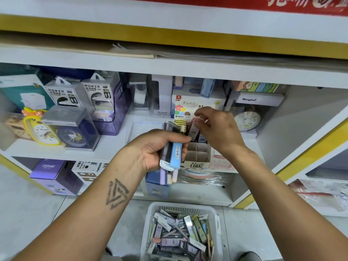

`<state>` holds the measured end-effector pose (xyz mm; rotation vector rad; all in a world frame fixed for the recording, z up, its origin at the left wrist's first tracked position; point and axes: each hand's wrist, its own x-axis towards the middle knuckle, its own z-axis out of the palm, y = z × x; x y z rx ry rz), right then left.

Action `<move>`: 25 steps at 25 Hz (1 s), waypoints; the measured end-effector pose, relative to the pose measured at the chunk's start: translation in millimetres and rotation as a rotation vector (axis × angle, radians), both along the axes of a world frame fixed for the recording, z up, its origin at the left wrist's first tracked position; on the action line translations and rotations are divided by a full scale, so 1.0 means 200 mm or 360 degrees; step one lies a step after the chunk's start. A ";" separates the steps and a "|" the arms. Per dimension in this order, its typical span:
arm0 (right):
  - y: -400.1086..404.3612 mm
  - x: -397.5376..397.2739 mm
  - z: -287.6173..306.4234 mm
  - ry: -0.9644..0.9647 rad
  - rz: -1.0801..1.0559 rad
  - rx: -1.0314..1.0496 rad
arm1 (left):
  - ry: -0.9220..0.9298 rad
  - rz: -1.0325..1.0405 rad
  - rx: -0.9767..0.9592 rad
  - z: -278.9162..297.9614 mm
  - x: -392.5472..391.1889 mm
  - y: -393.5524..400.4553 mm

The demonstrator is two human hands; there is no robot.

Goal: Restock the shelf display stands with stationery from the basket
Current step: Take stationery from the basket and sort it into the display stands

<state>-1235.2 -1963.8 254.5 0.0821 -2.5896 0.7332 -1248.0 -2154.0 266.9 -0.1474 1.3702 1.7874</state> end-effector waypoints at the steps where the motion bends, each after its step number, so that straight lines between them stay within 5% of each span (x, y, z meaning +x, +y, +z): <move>1: 0.00 -0.01 -0.01 -0.0013 -0.0009 0.0050 | -0.0006 -0.0001 -0.0004 0.00 0.00 0.00; 6: -0.03 -0.01 0.02 0.0069 -0.0097 0.0140 | -0.0109 -0.0060 0.0060 0.00 0.02 0.03; 10: -0.07 0.02 0.09 -0.0387 0.0191 -0.0824 | -0.0098 -0.0118 0.0039 -0.01 0.03 0.05; 13: -0.08 0.05 0.10 -0.0692 0.0428 -0.1095 | -0.0091 -0.0153 0.0049 -0.01 0.04 0.06; 25: 0.04 0.02 0.11 -0.0367 -0.0072 -0.1727 | -0.0148 -0.0151 0.0124 0.00 0.05 0.05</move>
